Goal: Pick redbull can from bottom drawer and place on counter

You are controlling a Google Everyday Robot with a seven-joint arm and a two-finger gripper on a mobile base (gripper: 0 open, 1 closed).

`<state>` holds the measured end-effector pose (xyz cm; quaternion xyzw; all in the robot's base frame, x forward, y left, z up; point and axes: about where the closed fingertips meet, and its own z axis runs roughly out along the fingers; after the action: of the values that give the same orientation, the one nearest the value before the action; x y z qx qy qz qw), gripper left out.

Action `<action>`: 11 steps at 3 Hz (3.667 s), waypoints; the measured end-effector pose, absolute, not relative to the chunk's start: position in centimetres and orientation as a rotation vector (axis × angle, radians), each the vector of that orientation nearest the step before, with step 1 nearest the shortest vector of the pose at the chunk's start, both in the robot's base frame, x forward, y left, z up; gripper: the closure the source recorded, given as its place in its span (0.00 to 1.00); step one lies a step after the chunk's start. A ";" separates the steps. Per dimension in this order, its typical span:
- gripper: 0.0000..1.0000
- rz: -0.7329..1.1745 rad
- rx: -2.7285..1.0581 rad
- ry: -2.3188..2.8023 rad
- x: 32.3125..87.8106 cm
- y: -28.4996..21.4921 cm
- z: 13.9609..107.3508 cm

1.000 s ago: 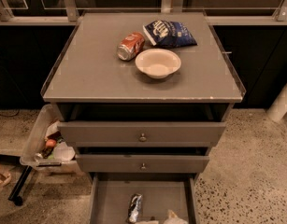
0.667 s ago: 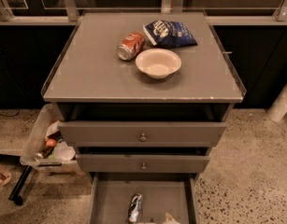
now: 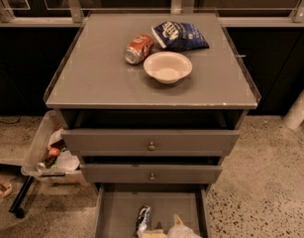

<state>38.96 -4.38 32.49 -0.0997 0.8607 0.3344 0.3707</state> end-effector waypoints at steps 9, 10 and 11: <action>0.00 0.448 -0.529 2.194 48.7 0.7 13.6; 0.00 0.389 -0.529 2.240 49.2 0.8 12.3; 0.00 0.308 -0.532 2.277 49.2 0.9 11.0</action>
Offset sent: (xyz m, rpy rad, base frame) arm 0.1094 0.0106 -0.0527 -0.3444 -0.3327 0.1708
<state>49.22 0.95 11.05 -0.2085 0.8925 0.1207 0.3814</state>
